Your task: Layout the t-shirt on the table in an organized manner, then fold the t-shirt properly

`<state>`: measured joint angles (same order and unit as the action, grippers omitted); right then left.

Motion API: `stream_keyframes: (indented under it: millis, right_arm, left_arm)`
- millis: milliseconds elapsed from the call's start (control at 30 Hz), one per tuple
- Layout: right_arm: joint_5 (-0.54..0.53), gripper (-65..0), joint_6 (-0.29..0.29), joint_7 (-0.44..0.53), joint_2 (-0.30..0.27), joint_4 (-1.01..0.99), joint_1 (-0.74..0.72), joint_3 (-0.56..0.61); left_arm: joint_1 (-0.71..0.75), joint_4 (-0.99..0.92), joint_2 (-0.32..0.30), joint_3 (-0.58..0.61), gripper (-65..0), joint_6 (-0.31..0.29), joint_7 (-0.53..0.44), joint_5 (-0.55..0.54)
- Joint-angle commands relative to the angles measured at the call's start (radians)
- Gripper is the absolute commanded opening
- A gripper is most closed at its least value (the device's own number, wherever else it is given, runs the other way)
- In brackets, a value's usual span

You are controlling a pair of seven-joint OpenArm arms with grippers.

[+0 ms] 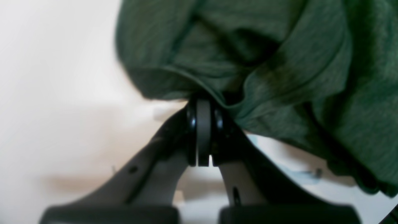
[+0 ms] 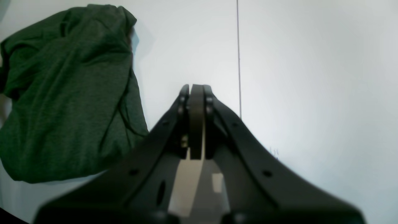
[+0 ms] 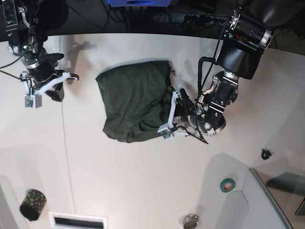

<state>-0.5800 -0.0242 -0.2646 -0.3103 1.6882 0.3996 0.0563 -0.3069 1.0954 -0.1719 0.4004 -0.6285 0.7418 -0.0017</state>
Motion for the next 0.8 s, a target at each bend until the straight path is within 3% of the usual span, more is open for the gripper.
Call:
stream_keyframes:
  millis: [0, 267, 467, 533, 633, 767]
  right_arm:
    - [-0.004, -64.2, 0.007, 0.023, -0.01, 0.014, -0.003, -0.008]
    - [-0.004, -64.2, 0.007, 0.023, -0.011, 0.014, -0.001, -0.008]
    - [-0.004, -64.2, 0.007, 0.023, -0.014, 0.014, 0.003, -0.008]
    - [-0.004, -64.2, 0.007, 0.024, -0.017, 0.014, 0.011, -0.009]
    - [-0.004, -64.2, 0.007, 0.023, -0.017, 0.017, 0.017, -0.031]
    - [0.004, -64.2, 0.011, 0.031, -0.017, 0.026, 0.057, -0.089]
  left_arm:
    - [-0.019, 0.01, 0.016, 0.002, -65.0, -0.001, -0.031, -0.01]
    - [-0.077, -0.108, 0.107, 0.015, -65.0, -0.001, -0.06, -0.008]
    - [-0.1, -0.103, 0.113, 0.005, -65.0, -0.001, -0.06, -0.008]
    - [-0.097, -0.079, 0.101, 0.001, -65.0, -0.001, -0.057, -0.01]
    - [-0.054, 0.05, 0.03, -0.025, -65.0, -0.001, -0.054, -0.013]
    - [0.038, 0.265, -0.041, -0.183, -65.0, -0.003, 0.012, -0.01]
